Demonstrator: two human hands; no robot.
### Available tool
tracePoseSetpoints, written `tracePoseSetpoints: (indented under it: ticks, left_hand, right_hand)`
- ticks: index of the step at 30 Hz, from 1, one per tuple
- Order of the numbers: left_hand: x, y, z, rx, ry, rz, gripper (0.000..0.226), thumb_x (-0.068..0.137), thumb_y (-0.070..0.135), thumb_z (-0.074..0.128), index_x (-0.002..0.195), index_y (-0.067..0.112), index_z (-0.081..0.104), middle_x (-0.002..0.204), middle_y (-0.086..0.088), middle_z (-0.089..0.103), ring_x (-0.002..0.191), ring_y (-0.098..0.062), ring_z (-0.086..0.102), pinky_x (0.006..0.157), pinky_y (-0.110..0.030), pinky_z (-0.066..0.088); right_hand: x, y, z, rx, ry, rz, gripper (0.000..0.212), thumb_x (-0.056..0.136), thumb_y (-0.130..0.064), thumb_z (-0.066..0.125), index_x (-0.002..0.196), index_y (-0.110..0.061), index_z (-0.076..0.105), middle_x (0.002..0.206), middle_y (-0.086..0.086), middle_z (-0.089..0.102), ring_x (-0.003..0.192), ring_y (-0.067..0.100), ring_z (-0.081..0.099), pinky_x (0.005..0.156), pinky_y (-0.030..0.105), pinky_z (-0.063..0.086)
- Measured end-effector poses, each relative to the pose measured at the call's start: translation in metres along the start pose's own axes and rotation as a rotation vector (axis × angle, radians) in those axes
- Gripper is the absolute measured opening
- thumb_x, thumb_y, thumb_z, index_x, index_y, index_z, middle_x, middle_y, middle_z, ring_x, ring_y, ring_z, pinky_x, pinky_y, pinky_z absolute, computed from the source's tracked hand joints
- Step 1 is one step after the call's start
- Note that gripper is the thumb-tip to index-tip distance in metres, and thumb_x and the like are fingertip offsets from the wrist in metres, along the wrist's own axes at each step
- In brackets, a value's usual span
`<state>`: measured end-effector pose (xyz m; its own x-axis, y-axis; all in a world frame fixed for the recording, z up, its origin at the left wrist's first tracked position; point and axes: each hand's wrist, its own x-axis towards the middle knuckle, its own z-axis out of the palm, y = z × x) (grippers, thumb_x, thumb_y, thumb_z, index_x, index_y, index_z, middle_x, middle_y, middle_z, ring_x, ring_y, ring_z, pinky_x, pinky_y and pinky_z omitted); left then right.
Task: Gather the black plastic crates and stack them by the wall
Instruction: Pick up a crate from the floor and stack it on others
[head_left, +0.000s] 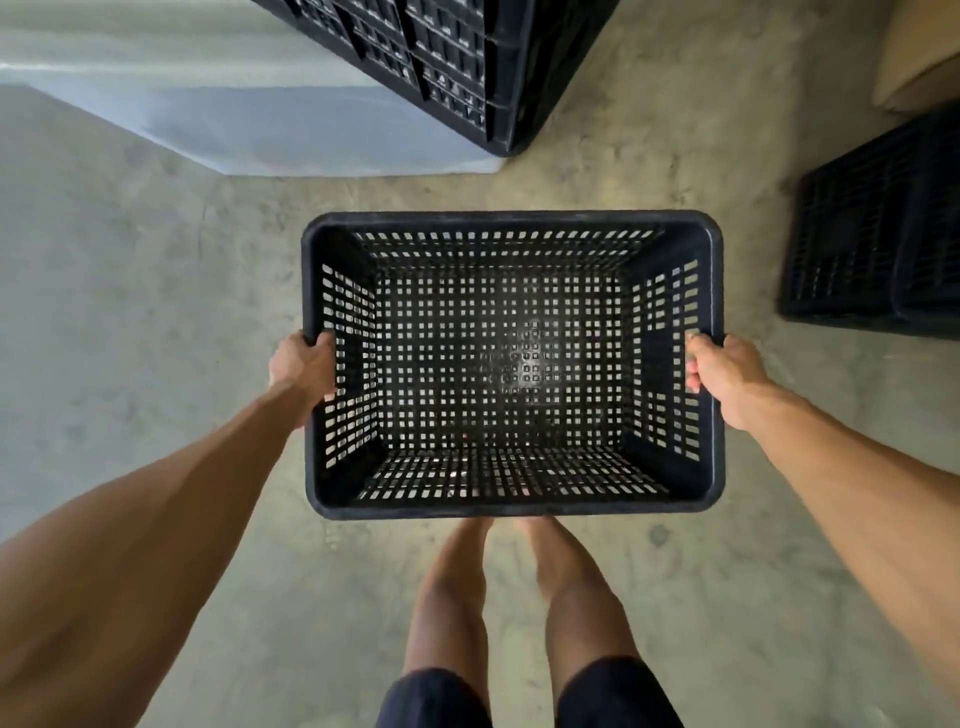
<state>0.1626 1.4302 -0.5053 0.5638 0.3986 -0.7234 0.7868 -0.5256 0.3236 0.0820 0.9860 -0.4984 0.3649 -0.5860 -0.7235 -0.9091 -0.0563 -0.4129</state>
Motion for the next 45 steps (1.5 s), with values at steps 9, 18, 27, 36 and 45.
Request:
tracePoseSetpoints:
  ticks: [9, 18, 27, 36, 45]
  left_hand:
    - [-0.144, 0.024, -0.072, 0.026, 0.04, 0.151, 0.04, 0.1, 0.035, 0.041, 0.12, 0.005, 0.058, 0.082, -0.004, 0.06, 0.06, -0.014, 0.052, 0.05, -0.028, 0.038]
    - [-0.258, 0.088, -0.104, 0.123, -0.046, 0.33, 0.039, 0.1, 0.029, 0.042, 0.117, -0.002, 0.06, 0.077, -0.009, 0.058, 0.062, -0.022, 0.055, 0.058, -0.03, 0.05]
    - [-0.4, 0.151, -0.071, 0.258, 0.009, 0.599, 0.043, 0.097, 0.025, 0.044, 0.111, -0.012, 0.061, 0.098, -0.031, 0.069, 0.082, -0.044, 0.069, 0.076, -0.045, 0.057]
    - [-0.573, 0.224, -0.028, 0.335, 0.035, 0.829, 0.036, 0.092, 0.019, 0.047, 0.092, -0.012, 0.065, 0.066, -0.021, 0.063, 0.067, -0.035, 0.064, 0.062, -0.033, 0.051]
    - [-0.676, 0.334, 0.02, 0.261, 0.074, 1.018, 0.038, 0.091, 0.014, 0.046, 0.063, -0.008, 0.059, 0.036, -0.014, 0.051, 0.039, -0.028, 0.051, 0.047, -0.028, 0.043]
  right_hand:
    - [-0.146, 0.006, -0.109, 0.069, 0.041, -0.067, 0.02, 0.1, -0.031, 0.05, 0.088, -0.016, 0.057, 0.075, 0.002, 0.063, 0.061, 0.016, 0.063, 0.05, 0.025, 0.047]
    - [-0.237, 0.012, -0.219, 0.145, 0.196, -0.143, 0.024, 0.097, -0.024, 0.05, 0.08, -0.007, 0.056, 0.061, 0.006, 0.054, 0.044, 0.018, 0.047, 0.04, 0.027, 0.039]
    - [-0.305, 0.061, -0.36, 0.186, 0.412, -0.233, 0.028, 0.092, -0.011, 0.052, 0.072, -0.013, 0.032, 0.061, 0.013, 0.059, 0.048, 0.025, 0.051, 0.049, 0.036, 0.044]
    - [-0.368, 0.112, -0.529, 0.141, 0.631, -0.287, 0.032, 0.092, -0.021, 0.051, 0.075, 0.004, 0.062, 0.07, 0.018, 0.063, 0.059, 0.031, 0.058, 0.057, 0.037, 0.05]
    - [-0.359, 0.093, -0.672, 0.057, 0.828, -0.399, 0.025, 0.088, -0.014, 0.05, 0.065, -0.009, 0.043, 0.08, 0.017, 0.054, 0.072, 0.029, 0.051, 0.061, 0.029, 0.034]
